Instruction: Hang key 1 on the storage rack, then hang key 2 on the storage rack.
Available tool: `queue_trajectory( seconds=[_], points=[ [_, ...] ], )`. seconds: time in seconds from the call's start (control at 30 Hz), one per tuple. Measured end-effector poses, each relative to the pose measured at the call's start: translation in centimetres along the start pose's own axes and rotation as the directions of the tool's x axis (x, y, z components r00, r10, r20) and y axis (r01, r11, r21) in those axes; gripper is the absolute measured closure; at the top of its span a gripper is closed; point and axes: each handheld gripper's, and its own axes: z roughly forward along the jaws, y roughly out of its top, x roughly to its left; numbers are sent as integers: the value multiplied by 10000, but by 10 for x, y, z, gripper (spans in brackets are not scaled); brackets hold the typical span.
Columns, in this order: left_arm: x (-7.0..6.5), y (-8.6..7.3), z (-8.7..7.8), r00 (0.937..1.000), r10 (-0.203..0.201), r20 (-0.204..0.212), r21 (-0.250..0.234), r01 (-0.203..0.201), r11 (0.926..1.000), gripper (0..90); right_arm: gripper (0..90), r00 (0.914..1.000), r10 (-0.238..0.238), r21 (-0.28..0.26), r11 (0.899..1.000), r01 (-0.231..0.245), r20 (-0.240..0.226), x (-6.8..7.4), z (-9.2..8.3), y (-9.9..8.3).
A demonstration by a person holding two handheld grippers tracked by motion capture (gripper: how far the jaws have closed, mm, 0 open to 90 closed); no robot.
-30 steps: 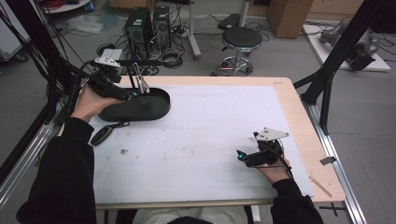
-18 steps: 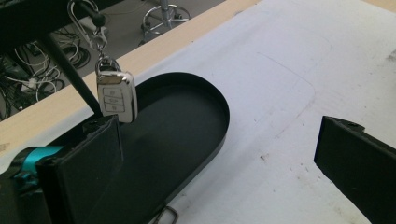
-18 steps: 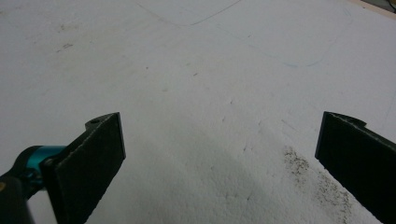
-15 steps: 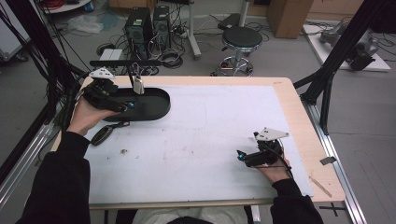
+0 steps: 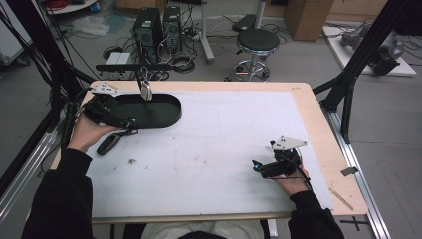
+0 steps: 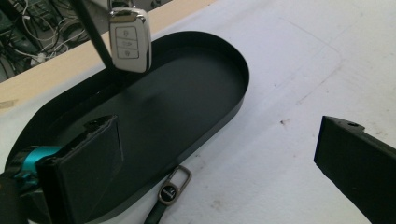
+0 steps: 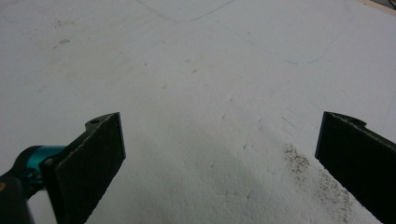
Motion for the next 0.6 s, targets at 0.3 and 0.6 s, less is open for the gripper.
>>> queue_trajectory(
  seconds=[0.3, 0.6],
  points=[
    [14, -17, 10, 9988, -424, -248, 401, 434, 9983, 17, 7, 10000, 13, 38, 10000, -13, 41, 0, 0, 0],
    [27, -34, 15, 9957, -850, -361, 663, 873, 9940, 17, 7, 10000, -36, 64, 10000, 35, 75, 1, 0, 0]
  ],
)
